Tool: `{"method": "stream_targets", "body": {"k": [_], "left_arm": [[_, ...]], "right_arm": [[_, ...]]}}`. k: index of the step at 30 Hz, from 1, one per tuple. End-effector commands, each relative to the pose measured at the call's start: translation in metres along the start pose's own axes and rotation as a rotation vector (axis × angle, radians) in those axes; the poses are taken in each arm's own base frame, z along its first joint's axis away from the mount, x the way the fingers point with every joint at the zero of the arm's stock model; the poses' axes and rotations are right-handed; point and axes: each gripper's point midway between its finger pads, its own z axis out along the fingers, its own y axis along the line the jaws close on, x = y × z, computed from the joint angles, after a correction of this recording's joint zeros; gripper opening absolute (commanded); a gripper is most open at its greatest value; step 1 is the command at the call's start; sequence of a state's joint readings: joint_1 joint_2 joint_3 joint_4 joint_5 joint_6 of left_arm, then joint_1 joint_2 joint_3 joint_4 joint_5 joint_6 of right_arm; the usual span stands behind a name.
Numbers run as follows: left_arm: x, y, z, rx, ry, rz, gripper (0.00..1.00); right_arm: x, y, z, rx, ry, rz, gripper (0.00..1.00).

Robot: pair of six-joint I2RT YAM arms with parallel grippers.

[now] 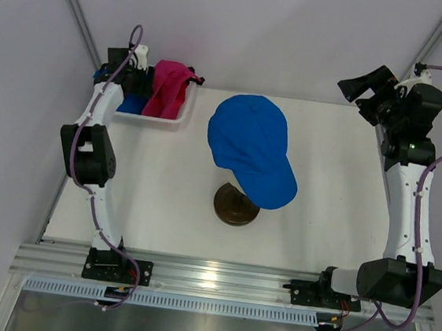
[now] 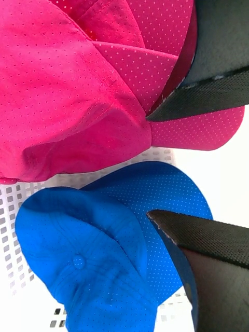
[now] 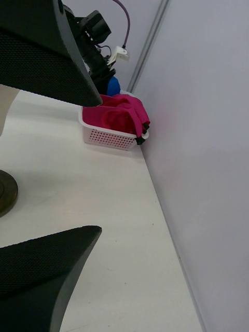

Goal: Stack the hats

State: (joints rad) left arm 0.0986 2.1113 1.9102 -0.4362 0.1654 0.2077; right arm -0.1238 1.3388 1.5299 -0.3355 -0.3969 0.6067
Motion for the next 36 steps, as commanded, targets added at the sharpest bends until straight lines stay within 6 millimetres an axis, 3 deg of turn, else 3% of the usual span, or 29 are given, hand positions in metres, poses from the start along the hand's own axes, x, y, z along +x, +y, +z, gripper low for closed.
{"method": "stream_targets", "body": {"k": [1, 2, 4, 5, 7, 8, 9, 16, 24, 29, 31, 36], "left_arm": [[-0.035, 0.001, -0.024, -0.003, -0.088, -0.014, 0.73], [-0.027, -0.001, -0.027, 0.003, -0.076, -0.026, 0.73], [-0.033, -0.003, -0.041, 0.003, -0.105, -0.031, 0.74], [-0.047, -0.004, -0.058, 0.003, -0.144, -0.027, 0.74], [-0.046, -0.009, -0.067, 0.017, -0.157, -0.029, 0.74], [-0.055, -0.011, -0.081, 0.021, -0.187, -0.024, 0.74], [-0.045, -0.016, -0.081, 0.039, -0.171, -0.023, 0.74], [-0.035, -0.026, -0.100, 0.066, -0.181, 0.004, 0.75], [0.002, -0.013, -0.065, 0.011, -0.091, 0.050, 0.71], [0.006, 0.012, -0.041, -0.077, -0.071, 0.073, 0.66], [-0.002, 0.023, -0.037, -0.106, -0.086, 0.069, 0.64], [-0.003, 0.025, -0.013, -0.049, -0.089, 0.043, 0.59]], "right_arm": [[-0.010, 0.007, -0.003, 0.002, -0.026, -0.019, 1.00], [-0.008, 0.006, -0.002, 0.004, -0.021, -0.015, 1.00], [-0.007, 0.005, -0.001, 0.005, -0.016, -0.018, 1.00], [-0.006, 0.004, 0.000, 0.005, -0.016, -0.020, 1.00], [-0.005, 0.002, 0.003, 0.003, -0.012, -0.024, 0.99], [-0.004, 0.002, 0.004, 0.000, -0.008, -0.028, 0.99], [-0.003, -0.001, 0.007, 0.004, -0.003, -0.032, 0.99], [0.006, -0.006, 0.016, -0.021, 0.038, -0.024, 0.99], [0.008, 0.000, 0.009, -0.040, 0.065, -0.068, 0.99], [0.008, 0.006, 0.002, -0.079, 0.080, -0.061, 1.00], [0.010, 0.006, 0.001, -0.078, 0.083, -0.051, 1.00], [0.013, 0.010, -0.003, -0.104, 0.079, -0.041, 0.99]]}}
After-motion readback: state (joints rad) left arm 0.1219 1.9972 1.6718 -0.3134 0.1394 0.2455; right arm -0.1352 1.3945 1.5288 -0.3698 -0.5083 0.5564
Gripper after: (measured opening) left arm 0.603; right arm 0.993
